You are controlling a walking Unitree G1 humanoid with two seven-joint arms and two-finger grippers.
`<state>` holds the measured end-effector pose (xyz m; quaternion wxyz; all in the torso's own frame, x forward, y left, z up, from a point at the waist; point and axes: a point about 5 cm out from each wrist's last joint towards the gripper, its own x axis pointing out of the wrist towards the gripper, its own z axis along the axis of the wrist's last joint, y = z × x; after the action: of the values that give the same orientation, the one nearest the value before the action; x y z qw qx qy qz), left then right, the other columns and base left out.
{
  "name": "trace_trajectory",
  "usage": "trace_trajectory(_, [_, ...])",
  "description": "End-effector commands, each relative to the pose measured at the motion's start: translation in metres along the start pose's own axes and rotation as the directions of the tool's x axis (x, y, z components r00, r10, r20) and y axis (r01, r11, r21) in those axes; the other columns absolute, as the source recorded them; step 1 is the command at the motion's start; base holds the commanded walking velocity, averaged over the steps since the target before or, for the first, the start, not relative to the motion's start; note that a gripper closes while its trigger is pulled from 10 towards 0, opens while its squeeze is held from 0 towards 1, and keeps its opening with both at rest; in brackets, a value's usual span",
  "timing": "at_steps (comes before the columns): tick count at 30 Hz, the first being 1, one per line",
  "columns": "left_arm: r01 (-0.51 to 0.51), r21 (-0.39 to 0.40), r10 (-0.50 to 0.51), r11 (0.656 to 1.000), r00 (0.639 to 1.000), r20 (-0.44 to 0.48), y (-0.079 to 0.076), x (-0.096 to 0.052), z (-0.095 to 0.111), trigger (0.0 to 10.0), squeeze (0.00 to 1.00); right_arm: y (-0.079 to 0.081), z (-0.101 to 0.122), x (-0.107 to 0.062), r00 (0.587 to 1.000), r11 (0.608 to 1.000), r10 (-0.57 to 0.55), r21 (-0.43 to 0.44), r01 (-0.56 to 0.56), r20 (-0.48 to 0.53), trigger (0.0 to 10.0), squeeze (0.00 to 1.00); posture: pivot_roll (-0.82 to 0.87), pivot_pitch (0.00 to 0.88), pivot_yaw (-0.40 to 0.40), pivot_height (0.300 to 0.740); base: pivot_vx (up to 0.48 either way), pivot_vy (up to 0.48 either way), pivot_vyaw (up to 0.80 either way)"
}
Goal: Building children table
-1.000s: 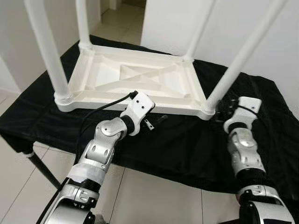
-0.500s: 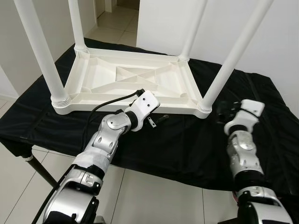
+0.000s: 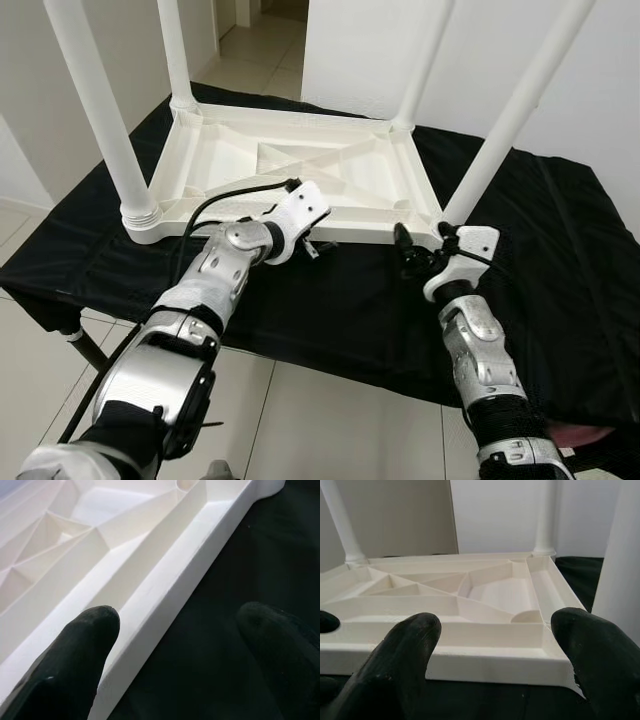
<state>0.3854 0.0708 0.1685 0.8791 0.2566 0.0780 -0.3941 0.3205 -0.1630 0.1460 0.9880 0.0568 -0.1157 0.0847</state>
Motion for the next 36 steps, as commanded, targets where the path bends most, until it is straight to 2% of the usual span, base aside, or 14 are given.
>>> trace_trajectory(1, [-0.388, 0.008, 0.388, 0.921, 0.921, -0.017, 0.02, -0.002, -0.002, 10.0, 0.0, -0.002, -0.001, -0.003, 1.0, 1.0, -0.002, 0.003, 0.002, -0.015, 10.0, 0.0, -0.07, 0.0, -0.041, 0.74, 0.0, 0.0, 0.0])
trace_trajectory(24, [-0.455, -0.014, 0.452, 0.891, 0.888, -0.082, 0.033, -0.003, -0.006, 10.0, 0.0, 0.004, 0.01, -0.02, 0.999, 1.0, -0.001, 0.015, 0.002, -0.042, 10.0, 0.0, -0.14, 0.078, -0.028, 0.74, 0.0, 0.0, 0.0])
trace_trajectory(31, [-0.507, -0.025, 0.503, 0.862, 0.86, -0.092, 0.041, -0.006, -0.003, 10.0, 0.0, 0.006, 0.013, -0.026, 0.998, 1.0, -0.004, 0.016, 0.005, -0.057, 10.0, 0.0, -0.17, 0.104, -0.036, 0.74, 0.0, 0.0, 0.0])
trace_trajectory(36, [-0.509, -0.016, 0.503, 0.861, 0.854, -0.131, 0.041, -0.007, -0.009, 10.0, 0.0, 0.007, 0.014, -0.026, 0.998, 1.0, 0.0, 0.012, 0.001, -0.068, 10.0, 0.0, -0.17, 0.111, -0.04, 0.74, 0.0, 0.0, 0.0])
